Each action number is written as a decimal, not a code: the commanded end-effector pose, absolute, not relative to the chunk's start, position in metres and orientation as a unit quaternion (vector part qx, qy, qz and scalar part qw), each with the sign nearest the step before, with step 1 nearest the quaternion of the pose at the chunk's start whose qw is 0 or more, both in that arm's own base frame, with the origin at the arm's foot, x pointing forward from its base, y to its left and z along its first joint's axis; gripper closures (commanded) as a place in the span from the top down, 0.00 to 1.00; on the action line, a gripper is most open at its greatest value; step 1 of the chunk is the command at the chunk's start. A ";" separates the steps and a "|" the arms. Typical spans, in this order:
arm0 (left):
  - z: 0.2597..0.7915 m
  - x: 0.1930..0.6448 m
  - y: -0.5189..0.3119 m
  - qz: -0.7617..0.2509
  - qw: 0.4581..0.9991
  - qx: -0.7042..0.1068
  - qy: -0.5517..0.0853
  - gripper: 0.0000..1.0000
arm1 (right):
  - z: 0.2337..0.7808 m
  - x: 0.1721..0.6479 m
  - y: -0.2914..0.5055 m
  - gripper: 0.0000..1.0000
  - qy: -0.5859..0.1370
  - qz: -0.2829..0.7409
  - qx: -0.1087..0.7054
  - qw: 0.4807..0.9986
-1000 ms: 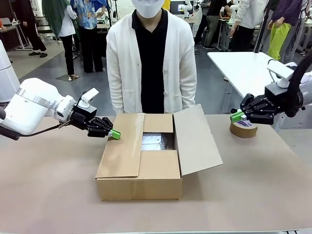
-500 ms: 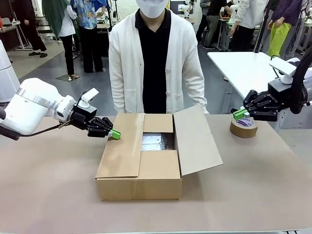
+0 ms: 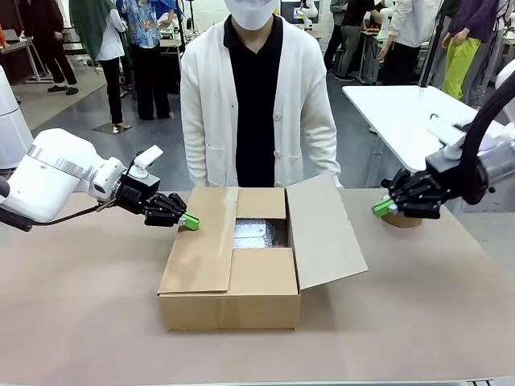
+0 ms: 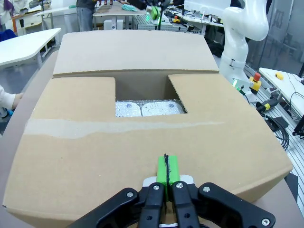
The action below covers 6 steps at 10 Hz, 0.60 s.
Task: Wrap the clocks to prevent damage.
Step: Push the left (or right) flap of the Package Box to close it.
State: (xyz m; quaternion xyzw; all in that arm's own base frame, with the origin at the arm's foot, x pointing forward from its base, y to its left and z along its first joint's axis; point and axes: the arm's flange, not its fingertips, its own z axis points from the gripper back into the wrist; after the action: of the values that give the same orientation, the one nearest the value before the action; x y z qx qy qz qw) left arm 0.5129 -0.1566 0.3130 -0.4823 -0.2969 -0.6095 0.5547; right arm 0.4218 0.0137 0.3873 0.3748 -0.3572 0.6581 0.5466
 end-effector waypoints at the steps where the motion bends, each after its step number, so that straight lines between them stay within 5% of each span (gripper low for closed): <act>1: 0.310 0.513 -0.157 -0.608 0.557 -0.482 -0.296 0.00 | 0.367 0.420 0.031 0.01 -0.362 0.655 0.356 0.559; 6: 0.310 0.513 -0.157 -0.608 0.557 -0.482 -0.296 0.00 | 0.330 0.427 0.070 0.01 -0.327 0.644 0.390 0.571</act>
State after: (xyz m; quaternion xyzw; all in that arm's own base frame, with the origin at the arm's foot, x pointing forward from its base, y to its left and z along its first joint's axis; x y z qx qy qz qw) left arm 0.5129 -0.1566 0.3131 -0.4823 -0.2969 -0.6096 0.5547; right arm 0.4194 0.0547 0.3339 0.3767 -0.3139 0.6600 0.5692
